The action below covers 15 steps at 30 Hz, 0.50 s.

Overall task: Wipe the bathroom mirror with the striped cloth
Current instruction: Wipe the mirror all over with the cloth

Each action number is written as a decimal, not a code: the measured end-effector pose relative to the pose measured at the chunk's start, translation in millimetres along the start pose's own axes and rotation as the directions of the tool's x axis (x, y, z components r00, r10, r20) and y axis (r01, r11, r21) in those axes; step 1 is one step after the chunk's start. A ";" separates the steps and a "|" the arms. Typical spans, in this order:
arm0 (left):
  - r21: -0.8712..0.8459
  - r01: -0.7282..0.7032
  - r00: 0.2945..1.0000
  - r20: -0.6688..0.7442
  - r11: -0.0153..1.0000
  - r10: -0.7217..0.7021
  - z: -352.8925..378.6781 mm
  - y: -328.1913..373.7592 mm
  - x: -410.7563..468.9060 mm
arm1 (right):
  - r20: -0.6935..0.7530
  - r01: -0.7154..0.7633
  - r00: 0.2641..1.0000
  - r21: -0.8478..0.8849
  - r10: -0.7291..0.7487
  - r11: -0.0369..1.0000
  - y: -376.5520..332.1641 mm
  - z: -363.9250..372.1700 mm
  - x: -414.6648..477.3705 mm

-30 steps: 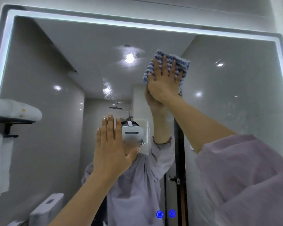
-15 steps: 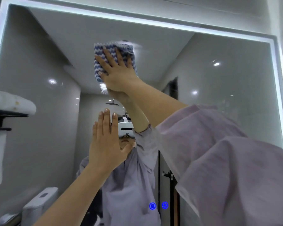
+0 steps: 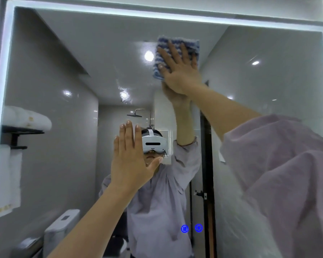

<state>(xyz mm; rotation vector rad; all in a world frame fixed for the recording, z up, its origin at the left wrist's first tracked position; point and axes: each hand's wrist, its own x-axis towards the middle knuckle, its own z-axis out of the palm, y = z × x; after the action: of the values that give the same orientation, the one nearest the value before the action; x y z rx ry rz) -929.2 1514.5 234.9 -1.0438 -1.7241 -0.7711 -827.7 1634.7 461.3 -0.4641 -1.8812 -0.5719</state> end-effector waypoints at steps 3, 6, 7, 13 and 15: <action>-0.005 0.001 1.000 0.002 1.000 -0.001 0.5 -0.4 0.1 | -0.020 -0.102 0.995 0.028 0.103 0.994 42.0 -7.1 -7.5; 0.008 0.010 1.000 0.006 1.000 -0.010 0.4 -0.2 0.2 | -0.018 -0.156 0.987 0.034 0.157 0.987 54.1 -8.8 -10.3; 0.012 0.011 1.000 0.009 1.000 -0.011 0.1 0.1 0.2 | -0.023 -0.167 0.986 0.040 0.168 0.985 51.7 -7.2 -11.5; -0.007 0.006 1.000 0.014 1.000 -0.006 -0.2 0.2 0.3 | -0.074 -0.158 0.984 0.080 0.164 0.984 14.6 10.1 -43.6; -0.016 0.000 1.000 0.004 1.000 0.000 -0.4 1.0 0.5 | -0.098 -0.066 0.993 0.032 0.069 0.997 -2.8 22.5 -64.9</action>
<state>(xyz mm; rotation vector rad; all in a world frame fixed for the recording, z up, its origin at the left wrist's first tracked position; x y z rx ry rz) -928.2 1514.7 235.5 -1.0568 -1.7243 -0.7844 -822.8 1642.2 393.2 -0.4707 -1.7703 -0.5134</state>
